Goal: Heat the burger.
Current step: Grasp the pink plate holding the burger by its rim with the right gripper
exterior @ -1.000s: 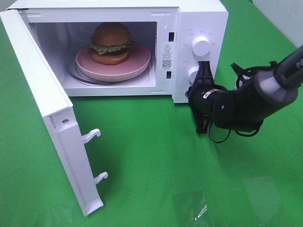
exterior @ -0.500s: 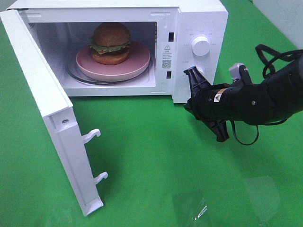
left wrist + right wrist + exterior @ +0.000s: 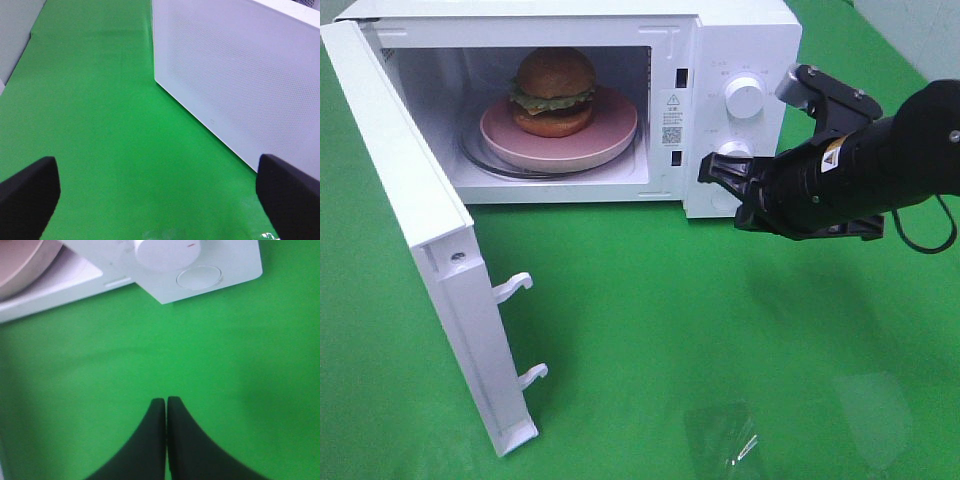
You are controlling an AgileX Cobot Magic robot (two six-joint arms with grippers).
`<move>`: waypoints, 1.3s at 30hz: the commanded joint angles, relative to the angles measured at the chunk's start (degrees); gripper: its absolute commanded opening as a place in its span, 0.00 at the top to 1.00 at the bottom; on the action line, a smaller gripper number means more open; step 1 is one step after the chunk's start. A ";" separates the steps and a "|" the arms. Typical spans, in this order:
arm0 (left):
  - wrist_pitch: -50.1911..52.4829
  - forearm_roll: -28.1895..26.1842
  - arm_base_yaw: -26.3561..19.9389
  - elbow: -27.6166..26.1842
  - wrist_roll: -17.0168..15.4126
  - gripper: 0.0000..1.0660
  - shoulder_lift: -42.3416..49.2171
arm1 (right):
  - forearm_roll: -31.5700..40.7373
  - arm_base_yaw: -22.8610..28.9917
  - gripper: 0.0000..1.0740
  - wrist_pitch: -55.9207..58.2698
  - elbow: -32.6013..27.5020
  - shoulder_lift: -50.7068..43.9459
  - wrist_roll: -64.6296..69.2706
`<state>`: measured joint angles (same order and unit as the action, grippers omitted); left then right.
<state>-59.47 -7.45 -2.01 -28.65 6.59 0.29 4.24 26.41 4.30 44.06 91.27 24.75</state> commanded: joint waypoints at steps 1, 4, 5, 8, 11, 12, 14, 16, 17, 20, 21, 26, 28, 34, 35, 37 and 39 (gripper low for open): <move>0.34 0.00 -0.06 0.17 -0.29 0.06 1.09 | -0.69 -0.29 0.99 8.25 0.92 -3.15 -12.20; 0.34 0.00 -0.06 0.17 -0.29 0.06 1.09 | -0.74 -0.29 0.98 17.82 3.27 -4.81 -20.57; 0.34 0.00 -0.06 0.17 -0.29 0.06 1.09 | -0.74 -0.29 0.98 17.82 3.27 -4.81 -20.57; 0.34 0.00 -0.06 0.17 -0.29 0.06 1.09 | -0.74 -0.29 0.98 25.44 6.13 -4.98 -26.99; 0.34 0.00 -0.06 0.17 -0.29 0.06 1.09 | -0.74 -0.29 0.97 31.00 8.31 -4.98 -32.14; 0.34 0.00 -0.06 0.17 -0.29 0.06 1.09 | -0.74 -0.29 0.97 31.00 8.31 -4.98 -32.14; 0.34 0.00 -0.06 0.17 -0.29 0.06 1.09 | -0.74 -0.29 0.97 33.80 9.45 -4.98 -35.47; 0.34 0.00 -0.06 0.17 -0.29 0.06 1.09 | -0.80 -0.29 0.97 36.67 10.66 -4.98 -39.76; 0.34 0.00 -0.06 0.17 -0.29 0.06 1.09 | -0.74 -0.29 0.97 38.10 11.92 -4.98 -44.12; 0.34 0.00 -0.06 0.17 -0.29 0.06 1.09 | -0.80 -0.29 0.97 39.13 13.18 -4.98 -52.54; 0.34 0.00 -0.06 0.17 -0.29 0.06 1.09 | -0.80 -0.29 0.97 39.13 13.18 -4.98 -52.54; 0.34 0.00 -0.06 0.17 -0.29 0.06 1.09 | -3.32 -0.29 0.94 39.30 13.46 -4.98 -74.03; 0.34 0.00 -0.06 0.17 -0.29 0.06 1.09 | -5.56 -0.29 0.92 39.30 13.46 -4.98 -79.93; 0.34 0.00 -0.06 0.17 -0.29 0.06 1.09 | -11.40 -0.29 0.89 39.53 13.46 -4.98 -90.41; 0.34 0.00 -0.06 0.17 -0.29 0.06 1.09 | -12.95 -0.29 0.88 38.90 13.46 -4.98 -92.59; 0.34 0.00 -0.06 0.17 -0.29 0.06 1.09 | -14.15 -0.29 0.87 38.45 13.46 -4.98 -92.93; 0.34 0.00 -0.06 0.17 -0.29 0.06 1.09 | -14.27 -0.29 0.86 38.10 13.46 -4.98 -92.76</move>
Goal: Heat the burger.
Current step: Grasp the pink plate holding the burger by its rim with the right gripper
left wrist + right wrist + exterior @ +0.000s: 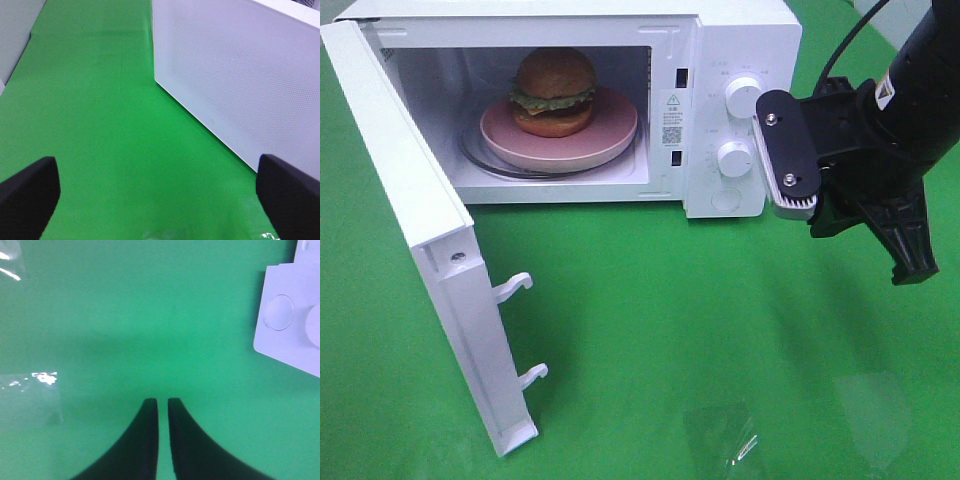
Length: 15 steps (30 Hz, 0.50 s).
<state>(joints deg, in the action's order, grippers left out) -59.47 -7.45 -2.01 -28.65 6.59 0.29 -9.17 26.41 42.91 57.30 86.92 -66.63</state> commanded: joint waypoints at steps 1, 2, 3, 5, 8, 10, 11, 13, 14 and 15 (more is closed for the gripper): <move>0.34 0.00 -0.06 0.17 -0.29 0.06 1.09 | -0.86 -0.29 0.82 -1.43 0.23 -0.63 -0.69; 0.34 0.00 -0.06 0.17 -0.29 0.06 1.09 | -0.86 -0.29 0.82 -1.43 0.23 -0.63 -0.69; 0.34 0.00 -0.06 0.17 -0.29 0.06 1.09 | -0.86 -0.29 0.75 -2.58 0.23 -0.63 0.74; 0.34 0.00 -0.06 0.17 -0.29 0.06 1.09 | -0.97 -0.29 0.70 -3.27 0.23 -0.63 1.78; 0.34 0.00 -0.06 0.17 -0.29 0.06 1.09 | -1.38 -0.29 0.59 -4.70 0.23 -0.63 5.39; 0.34 0.00 -0.06 0.17 -0.29 0.06 1.09 | -2.29 -0.29 0.47 -5.39 0.23 -0.63 9.11; 0.34 0.00 -0.06 0.17 -0.29 0.06 1.09 | -2.75 0.23 0.32 -5.56 0.23 -0.63 12.32; 0.34 0.00 -0.06 0.17 -0.29 0.06 1.09 | -4.13 1.20 0.18 -5.61 0.23 -0.57 13.75; 0.34 0.00 -0.06 0.17 -0.29 0.06 1.09 | -5.33 2.41 0.10 -6.19 0.23 -0.57 14.73; 0.34 0.00 -0.06 0.17 -0.29 0.06 1.09 | -5.33 2.41 0.10 -6.19 0.23 -0.57 14.73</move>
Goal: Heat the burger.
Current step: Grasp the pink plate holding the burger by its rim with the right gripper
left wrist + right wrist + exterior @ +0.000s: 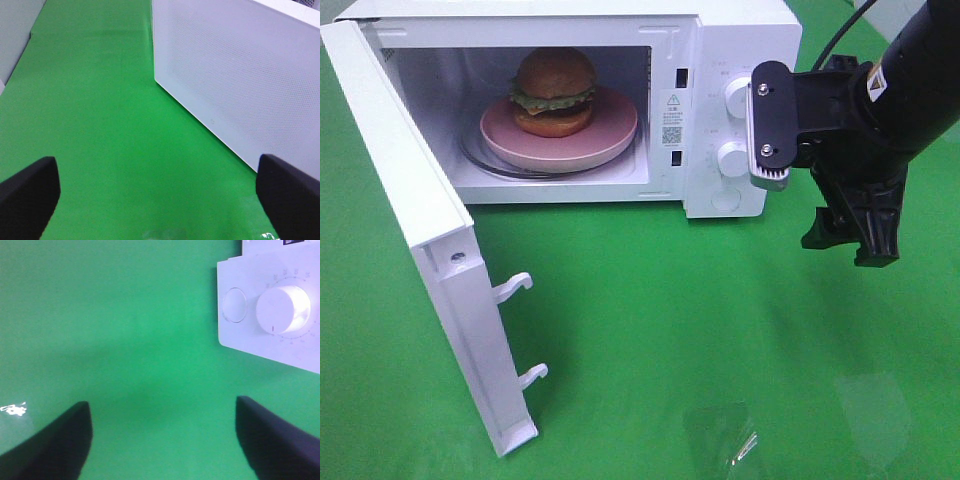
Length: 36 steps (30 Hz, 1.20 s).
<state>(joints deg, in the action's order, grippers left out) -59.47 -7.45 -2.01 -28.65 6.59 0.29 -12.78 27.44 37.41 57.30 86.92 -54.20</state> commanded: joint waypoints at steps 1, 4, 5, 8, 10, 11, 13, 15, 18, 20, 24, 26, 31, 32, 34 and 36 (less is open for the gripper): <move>0.34 0.00 -0.06 0.17 -0.29 0.06 1.09 | -2.01 1.78 0.08 -1.09 0.23 -0.57 2.52; 0.34 0.00 -0.06 0.17 -0.29 0.06 1.09 | -2.98 2.81 0.07 -1.83 0.23 -0.52 2.52; 0.34 0.00 -0.06 0.17 -0.29 0.06 1.09 | -4.70 3.95 0.08 -2.12 0.23 -0.23 2.58; 0.34 0.00 -0.06 0.17 -0.29 0.06 1.09 | -7.39 5.67 0.09 -3.95 0.46 0.69 4.01; 0.34 0.00 -0.06 0.17 -0.29 0.06 1.09 | -7.68 6.53 0.09 -4.30 1.26 1.72 4.93; 0.34 0.00 -0.06 0.17 -0.29 0.06 1.09 | -7.68 6.53 0.09 -4.30 1.26 1.72 4.93; 0.34 0.00 -0.06 0.17 -0.29 0.06 1.09 | -7.68 6.88 0.09 -4.30 1.95 2.41 4.93; 0.34 0.00 -0.06 0.17 -0.29 0.06 1.09 | -7.73 7.62 0.10 -4.58 3.50 3.90 4.93; 0.34 0.00 -0.06 0.17 -0.29 0.06 1.09 | -7.73 8.71 0.11 -6.30 7.10 7.51 4.87; 0.34 0.11 -0.06 0.17 -0.29 0.06 1.09 | -8.48 8.88 0.11 -7.79 8.94 9.51 4.87; 0.23 0.63 -0.06 0.17 -0.29 0.06 1.09 | -10.71 8.88 0.11 -9.17 13.24 14.21 4.87; 0.23 0.86 -0.06 0.17 -0.29 0.06 1.09 | -10.77 8.88 0.12 -9.68 14.73 15.99 4.87; 0.23 0.86 -0.06 0.17 -0.29 0.06 1.09 | -11.69 9.85 0.12 -12.03 17.07 18.33 4.87; 0.23 0.86 -0.06 0.17 -0.29 0.06 1.09 | -12.26 10.49 0.12 -12.43 18.39 19.65 4.93; 0.23 0.86 -0.06 0.17 -0.29 0.06 1.09 | -12.20 10.66 0.13 -12.72 19.82 21.20 4.93; 0.23 0.86 -0.06 0.17 -0.29 0.06 1.09 | -12.20 10.66 0.13 -13.29 20.40 21.83 4.93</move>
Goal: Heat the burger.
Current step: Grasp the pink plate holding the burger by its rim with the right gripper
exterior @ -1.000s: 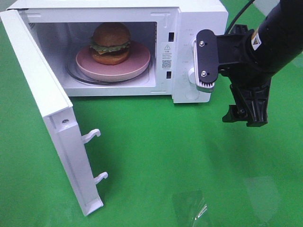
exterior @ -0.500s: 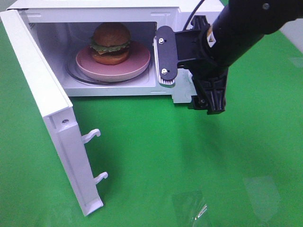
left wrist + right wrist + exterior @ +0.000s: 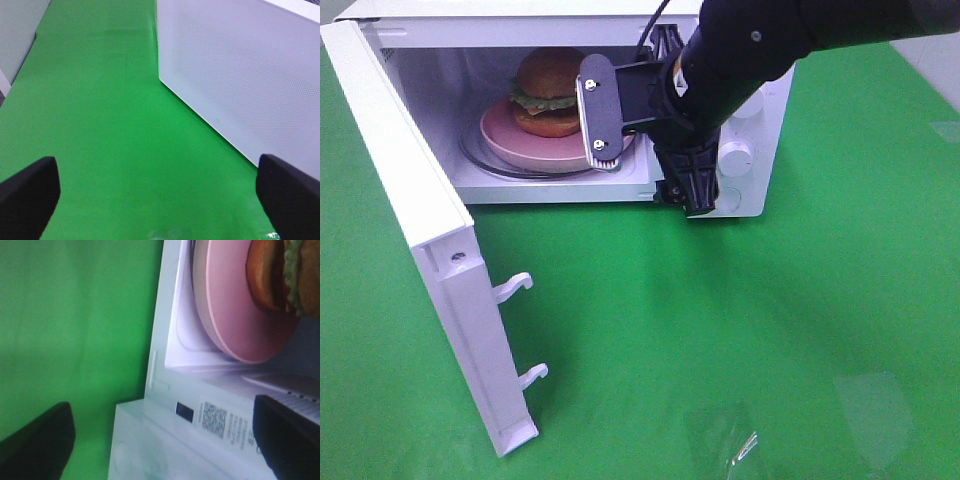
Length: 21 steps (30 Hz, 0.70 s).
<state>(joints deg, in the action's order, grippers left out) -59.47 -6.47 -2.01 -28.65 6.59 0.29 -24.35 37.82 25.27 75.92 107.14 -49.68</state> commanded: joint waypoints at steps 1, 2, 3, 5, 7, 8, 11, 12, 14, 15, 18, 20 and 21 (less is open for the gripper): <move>0.23 -0.06 -0.06 0.17 -0.29 0.06 1.09 | -0.63 0.29 0.13 -1.60 2.92 2.92 0.40; 0.23 -0.06 -0.06 0.17 -0.29 0.06 1.09 | -0.63 0.29 0.13 -1.60 2.92 2.92 0.40; 0.23 0.00 -0.06 0.17 -0.29 0.06 1.09 | -0.52 0.29 0.13 -1.60 4.41 4.47 0.40; 0.23 0.06 -0.06 0.17 -0.29 0.06 1.09 | -0.46 0.57 0.14 -1.60 5.84 5.84 0.40; 0.23 0.06 -0.06 0.17 -0.29 0.06 1.09 | -0.57 0.86 0.14 -1.66 6.99 7.28 0.34; 0.23 0.06 -0.06 0.17 -0.29 0.06 1.09 | -0.57 0.86 0.14 -1.66 6.99 7.28 0.34; 0.23 0.11 -0.06 0.17 -0.29 0.06 1.09 | -0.34 0.97 0.15 -2.98 9.45 9.74 0.57; 0.23 0.11 -0.06 0.17 -0.29 0.06 1.09 | -0.23 0.97 0.15 -3.32 10.20 10.54 0.57; 0.23 0.11 -0.06 0.17 -0.29 0.06 1.09 | -0.11 0.97 0.15 -3.67 11.46 12.09 0.69; 0.23 0.11 -0.06 0.17 -0.29 0.06 1.09 | -0.11 0.97 0.15 -3.67 11.46 12.09 0.69; 0.23 0.11 -0.06 0.17 -0.29 0.06 1.09 | -0.11 0.97 0.16 -4.13 14.27 14.95 1.26; 0.23 0.11 -0.06 0.17 -0.29 0.06 1.09 | -0.11 0.97 0.16 -4.13 15.81 16.39 2.01; 0.23 0.11 -0.06 0.17 -0.29 0.06 1.09 | 0.06 0.97 0.16 -4.13 16.39 17.13 2.35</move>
<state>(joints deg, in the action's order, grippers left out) -59.47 -6.30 -2.01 -28.65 6.59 0.29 -24.29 38.67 21.83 90.30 122.61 -48.87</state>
